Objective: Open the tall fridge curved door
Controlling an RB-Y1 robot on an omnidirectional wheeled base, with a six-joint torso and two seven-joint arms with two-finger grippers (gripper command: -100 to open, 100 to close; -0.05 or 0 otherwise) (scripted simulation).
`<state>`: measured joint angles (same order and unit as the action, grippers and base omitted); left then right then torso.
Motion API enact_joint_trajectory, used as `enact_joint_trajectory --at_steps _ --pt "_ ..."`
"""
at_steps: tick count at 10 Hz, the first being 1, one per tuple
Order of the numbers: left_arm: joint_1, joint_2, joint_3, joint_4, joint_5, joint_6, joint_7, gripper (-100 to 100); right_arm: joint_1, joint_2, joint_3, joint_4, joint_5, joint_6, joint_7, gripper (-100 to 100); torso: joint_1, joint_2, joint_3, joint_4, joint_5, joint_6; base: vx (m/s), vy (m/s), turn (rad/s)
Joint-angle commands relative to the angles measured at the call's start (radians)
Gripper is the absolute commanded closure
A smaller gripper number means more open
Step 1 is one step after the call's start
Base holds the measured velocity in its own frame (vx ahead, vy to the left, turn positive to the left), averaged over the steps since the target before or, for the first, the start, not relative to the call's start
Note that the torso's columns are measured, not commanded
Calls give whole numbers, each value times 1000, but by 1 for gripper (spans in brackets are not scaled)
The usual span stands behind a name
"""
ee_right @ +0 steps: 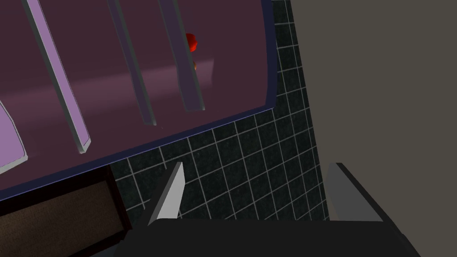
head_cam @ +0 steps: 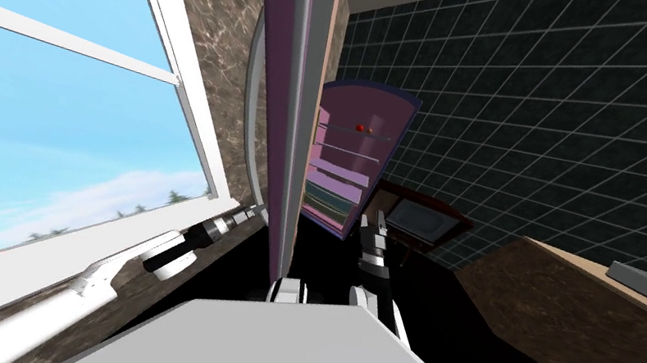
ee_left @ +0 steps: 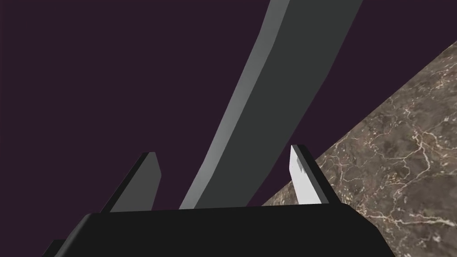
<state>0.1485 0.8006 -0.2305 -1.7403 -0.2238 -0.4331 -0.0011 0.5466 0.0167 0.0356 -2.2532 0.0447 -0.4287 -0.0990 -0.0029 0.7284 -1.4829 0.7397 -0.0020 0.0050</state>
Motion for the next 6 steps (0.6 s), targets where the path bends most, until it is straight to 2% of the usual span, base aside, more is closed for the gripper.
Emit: enact_joint_trajectory --at_steps 1,6 --pt "-7 10 -1 -11 3 -13 7 100 0 0 0 0 0 0 0 0 3 2 1 0 0 0 17 256 -59" --pt "0 35 -28 -32 2 -54 18 100 0 0 0 0 0 0 0 0 -4 9 6 -1 0 -1 -19 252 -85"
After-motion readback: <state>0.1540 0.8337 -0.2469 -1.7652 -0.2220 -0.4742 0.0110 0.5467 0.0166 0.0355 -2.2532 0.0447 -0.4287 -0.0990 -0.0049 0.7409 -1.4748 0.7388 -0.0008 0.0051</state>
